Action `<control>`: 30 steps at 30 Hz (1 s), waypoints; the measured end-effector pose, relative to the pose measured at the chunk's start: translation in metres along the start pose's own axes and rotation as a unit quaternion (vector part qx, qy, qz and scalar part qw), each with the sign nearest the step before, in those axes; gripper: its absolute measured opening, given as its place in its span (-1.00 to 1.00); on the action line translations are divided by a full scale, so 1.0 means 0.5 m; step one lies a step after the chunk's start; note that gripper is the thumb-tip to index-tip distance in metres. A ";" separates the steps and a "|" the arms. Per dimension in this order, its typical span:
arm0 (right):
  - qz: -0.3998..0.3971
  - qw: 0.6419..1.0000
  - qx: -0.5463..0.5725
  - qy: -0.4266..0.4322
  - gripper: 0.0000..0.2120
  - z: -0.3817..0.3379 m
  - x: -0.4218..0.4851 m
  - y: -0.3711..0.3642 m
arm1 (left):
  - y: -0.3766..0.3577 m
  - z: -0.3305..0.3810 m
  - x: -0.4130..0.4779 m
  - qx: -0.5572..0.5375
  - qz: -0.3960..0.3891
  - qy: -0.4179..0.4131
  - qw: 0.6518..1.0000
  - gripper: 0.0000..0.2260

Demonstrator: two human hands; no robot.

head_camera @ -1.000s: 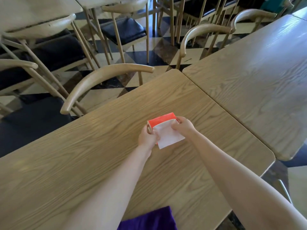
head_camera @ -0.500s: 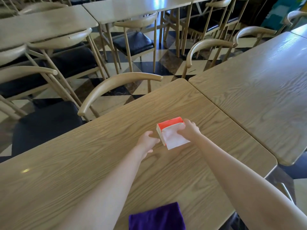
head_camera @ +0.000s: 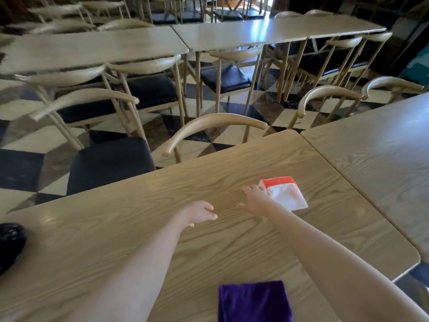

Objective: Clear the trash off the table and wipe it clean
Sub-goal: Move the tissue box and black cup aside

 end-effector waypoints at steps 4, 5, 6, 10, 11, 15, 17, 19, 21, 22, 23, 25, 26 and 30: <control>-0.079 0.995 -0.016 0.055 -0.38 -0.134 -0.028 -0.038 | 0.073 -0.089 -0.081 -0.007 0.013 0.023 1.000 -0.55; -0.092 0.993 -0.014 0.074 -0.40 -0.171 -0.039 -0.046 | 0.092 -0.115 -0.104 -0.021 0.020 0.028 0.999 -0.56; -0.102 0.990 -0.011 0.092 -0.43 -0.207 -0.048 -0.056 | 0.112 -0.143 -0.127 -0.035 0.029 0.031 0.998 -0.56; -0.130 0.980 -0.008 0.154 -0.53 -0.340 -0.089 -0.091 | 0.181 -0.263 -0.216 -0.076 0.077 0.048 0.993 -0.58; -0.132 0.977 -0.007 0.166 -0.53 -0.371 -0.098 -0.101 | 0.197 -0.296 -0.237 -0.085 0.093 0.055 0.990 -0.58; -0.150 0.971 -0.032 0.185 -0.57 -0.484 -0.123 -0.154 | 0.243 -0.423 -0.320 -0.096 0.139 0.085 0.982 -0.57; -0.166 0.970 -0.055 0.170 -0.55 -0.542 -0.127 -0.193 | 0.260 -0.491 -0.367 -0.097 0.154 0.097 0.978 -0.55; -0.177 0.968 -0.066 0.164 -0.48 -0.597 -0.135 -0.227 | 0.274 -0.554 -0.412 -0.098 0.172 0.113 0.974 -0.55; -0.186 0.964 -0.074 0.177 -0.40 -0.651 -0.144 -0.257 | 0.286 -0.615 -0.453 -0.094 0.188 0.135 0.968 -0.55; -0.190 0.961 -0.079 0.186 -0.38 -0.678 -0.148 -0.269 | 0.292 -0.645 -0.472 -0.102 0.196 0.145 0.964 -0.55; -0.194 0.958 -0.086 0.193 -0.37 -0.703 -0.153 -0.281 | 0.298 -0.672 -0.489 -0.114 0.204 0.153 0.960 -0.55; -0.201 0.952 -0.106 0.206 -0.36 -0.753 -0.160 -0.302 | 0.313 -0.721 -0.522 -0.115 0.212 0.168 0.956 -0.53; -0.205 0.948 -0.116 0.213 -0.35 -0.778 -0.163 -0.312 | 0.323 -0.742 -0.535 -0.101 0.213 0.174 0.956 -0.52; -0.221 0.936 -0.114 0.248 -0.38 -0.882 -0.179 -0.338 | 0.371 -0.817 -0.577 -0.080 0.216 0.178 0.957 -0.51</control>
Point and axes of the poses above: each hand's wrist, its own x-axis towards the middle knuckle, its own y-axis out of the back of the hand, z = x × y, the point moved 8 cm from there along x, towards the middle knuckle, and after that the axes turned 5 degrees about -y, right-handed, at the moved point
